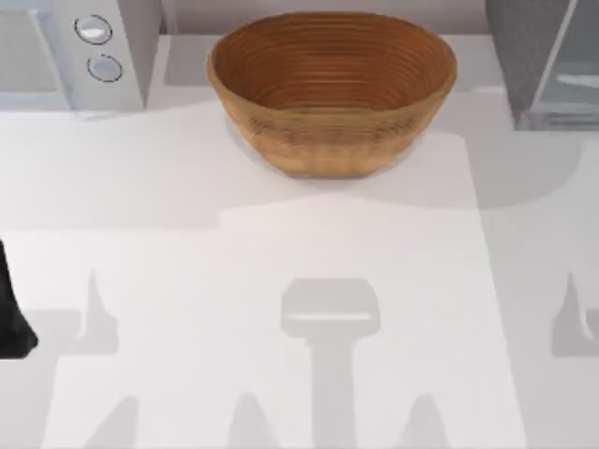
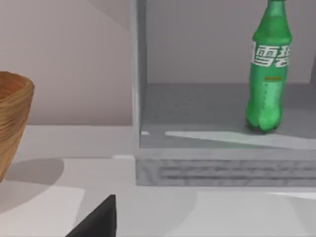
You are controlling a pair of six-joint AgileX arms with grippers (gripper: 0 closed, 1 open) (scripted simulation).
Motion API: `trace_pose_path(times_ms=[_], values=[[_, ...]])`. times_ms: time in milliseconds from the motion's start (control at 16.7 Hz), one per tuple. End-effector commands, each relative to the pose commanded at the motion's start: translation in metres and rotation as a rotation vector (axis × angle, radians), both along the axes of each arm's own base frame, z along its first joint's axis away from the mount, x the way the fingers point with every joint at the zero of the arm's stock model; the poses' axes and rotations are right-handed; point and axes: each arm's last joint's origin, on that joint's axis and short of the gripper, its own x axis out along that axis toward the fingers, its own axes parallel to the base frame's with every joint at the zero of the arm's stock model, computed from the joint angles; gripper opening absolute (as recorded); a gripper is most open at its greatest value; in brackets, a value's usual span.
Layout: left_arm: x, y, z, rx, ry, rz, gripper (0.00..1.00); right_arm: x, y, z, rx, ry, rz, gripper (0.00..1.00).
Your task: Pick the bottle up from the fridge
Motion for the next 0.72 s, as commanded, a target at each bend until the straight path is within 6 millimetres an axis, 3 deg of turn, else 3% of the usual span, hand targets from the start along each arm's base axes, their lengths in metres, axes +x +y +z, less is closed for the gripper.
trace_pose_path(times_ms=[420, 720], values=[[0.000, 0.000, 0.000, 0.000, 0.000, 0.000, 1.00, 0.009, -0.005, 0.010, -0.006, -0.022, -0.001, 1.00], [0.000, 0.000, 0.000, 0.000, 0.000, 0.000, 1.00, 0.038, -0.021, 0.019, -0.015, -0.028, -0.006, 1.00]])
